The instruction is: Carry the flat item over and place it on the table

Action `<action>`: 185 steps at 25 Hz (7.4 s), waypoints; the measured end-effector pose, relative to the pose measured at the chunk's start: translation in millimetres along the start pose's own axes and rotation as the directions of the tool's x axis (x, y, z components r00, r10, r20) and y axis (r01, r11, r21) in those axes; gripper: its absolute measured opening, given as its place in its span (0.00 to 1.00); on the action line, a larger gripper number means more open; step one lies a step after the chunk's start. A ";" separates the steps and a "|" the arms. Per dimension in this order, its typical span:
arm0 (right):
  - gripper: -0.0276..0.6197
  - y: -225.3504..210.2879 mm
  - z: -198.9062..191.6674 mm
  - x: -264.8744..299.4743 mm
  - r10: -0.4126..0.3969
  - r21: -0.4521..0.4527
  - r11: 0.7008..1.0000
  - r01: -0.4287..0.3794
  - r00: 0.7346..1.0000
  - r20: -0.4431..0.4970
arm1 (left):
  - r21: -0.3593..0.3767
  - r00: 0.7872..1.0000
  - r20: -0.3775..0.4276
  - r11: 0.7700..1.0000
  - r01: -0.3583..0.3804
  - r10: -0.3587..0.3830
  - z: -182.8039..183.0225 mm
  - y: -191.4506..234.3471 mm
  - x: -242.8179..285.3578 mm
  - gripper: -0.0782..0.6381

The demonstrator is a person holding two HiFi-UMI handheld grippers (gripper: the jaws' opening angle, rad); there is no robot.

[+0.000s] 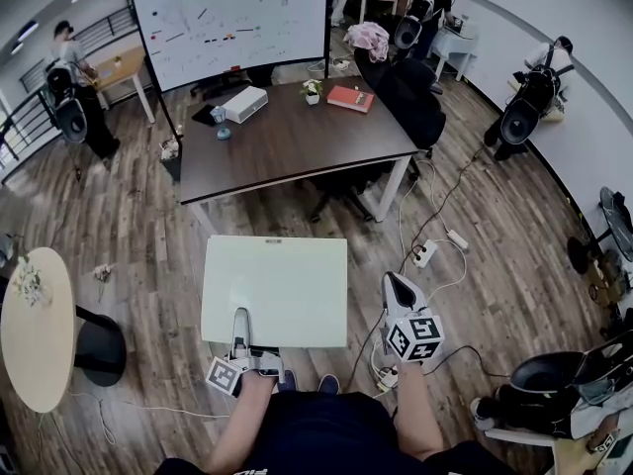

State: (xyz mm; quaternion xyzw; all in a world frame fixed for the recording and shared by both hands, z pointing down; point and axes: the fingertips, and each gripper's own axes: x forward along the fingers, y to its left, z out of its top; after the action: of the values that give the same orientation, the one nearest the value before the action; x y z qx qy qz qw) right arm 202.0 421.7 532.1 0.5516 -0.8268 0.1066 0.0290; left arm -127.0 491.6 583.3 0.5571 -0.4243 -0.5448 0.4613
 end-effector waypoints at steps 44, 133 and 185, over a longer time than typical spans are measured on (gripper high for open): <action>0.05 -76.6 46.9 201.6 -0.012 -0.040 0.999 0.012 1.000 0.000 | -0.048 1.000 0.000 0.999 -0.001 0.001 3.8 71.3 211.4 0.52; 0.05 -277.7 169.7 769.3 0.192 -0.021 0.981 -0.192 0.981 0.020 | 0.039 0.989 0.143 0.999 -0.029 0.023 44.7 192.0 738.0 0.52; 0.06 -244.7 190.6 850.5 0.092 0.013 0.996 -0.092 0.995 0.042 | -0.046 0.895 0.078 0.898 -0.438 0.440 103.2 374.1 858.9 0.52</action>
State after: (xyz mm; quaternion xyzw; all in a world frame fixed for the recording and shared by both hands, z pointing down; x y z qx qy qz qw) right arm 108.5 -478.7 522.1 0.5153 -0.8508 0.1026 0.0026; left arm -179.1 -431.7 765.4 0.4165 -0.5511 -0.4563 0.5610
